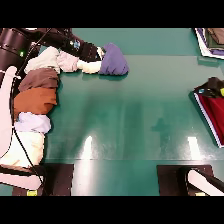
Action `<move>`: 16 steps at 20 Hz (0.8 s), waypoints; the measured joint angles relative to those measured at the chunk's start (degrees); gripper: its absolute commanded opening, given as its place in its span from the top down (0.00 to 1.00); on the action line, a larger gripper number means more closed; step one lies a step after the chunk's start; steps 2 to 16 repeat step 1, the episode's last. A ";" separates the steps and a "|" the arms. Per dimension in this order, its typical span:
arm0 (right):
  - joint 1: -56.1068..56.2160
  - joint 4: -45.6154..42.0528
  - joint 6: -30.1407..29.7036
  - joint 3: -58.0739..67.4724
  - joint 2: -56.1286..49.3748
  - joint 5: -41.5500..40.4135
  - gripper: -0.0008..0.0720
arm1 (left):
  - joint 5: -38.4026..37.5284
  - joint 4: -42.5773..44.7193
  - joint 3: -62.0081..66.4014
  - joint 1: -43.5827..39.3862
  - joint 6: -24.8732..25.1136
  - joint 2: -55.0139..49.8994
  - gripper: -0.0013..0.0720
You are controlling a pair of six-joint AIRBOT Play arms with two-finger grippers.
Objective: Fold the shirts.
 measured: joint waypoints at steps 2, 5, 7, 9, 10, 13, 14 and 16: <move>1.27 0.09 -0.04 0.00 0.00 -0.04 0.96 | 0.07 0.00 0.00 0.00 0.00 0.00 0.95; 1.27 0.09 -0.04 0.00 0.00 -0.04 0.96 | 0.07 0.00 0.00 0.00 0.00 0.00 0.95; 1.27 0.09 -0.04 0.00 0.00 -0.04 0.96 | 0.07 0.00 0.00 0.00 0.00 0.00 0.95; 1.27 0.09 -0.04 0.00 0.00 -0.04 0.96 | 0.07 0.00 0.00 0.00 0.00 0.00 0.95; 1.27 0.09 -0.04 0.00 0.00 -0.04 0.96 | 0.07 0.00 0.00 0.00 0.00 0.00 0.95; 1.27 0.09 -0.04 0.00 0.00 -0.04 0.96 | 0.07 0.00 0.00 0.00 0.00 0.00 0.95; 1.27 0.09 -0.04 0.00 0.00 -0.04 0.96 | 0.07 0.00 0.00 0.00 0.00 0.00 0.95; 1.27 0.09 -0.04 0.00 0.00 -0.04 0.96 | 0.07 0.00 0.00 0.00 0.00 0.00 0.95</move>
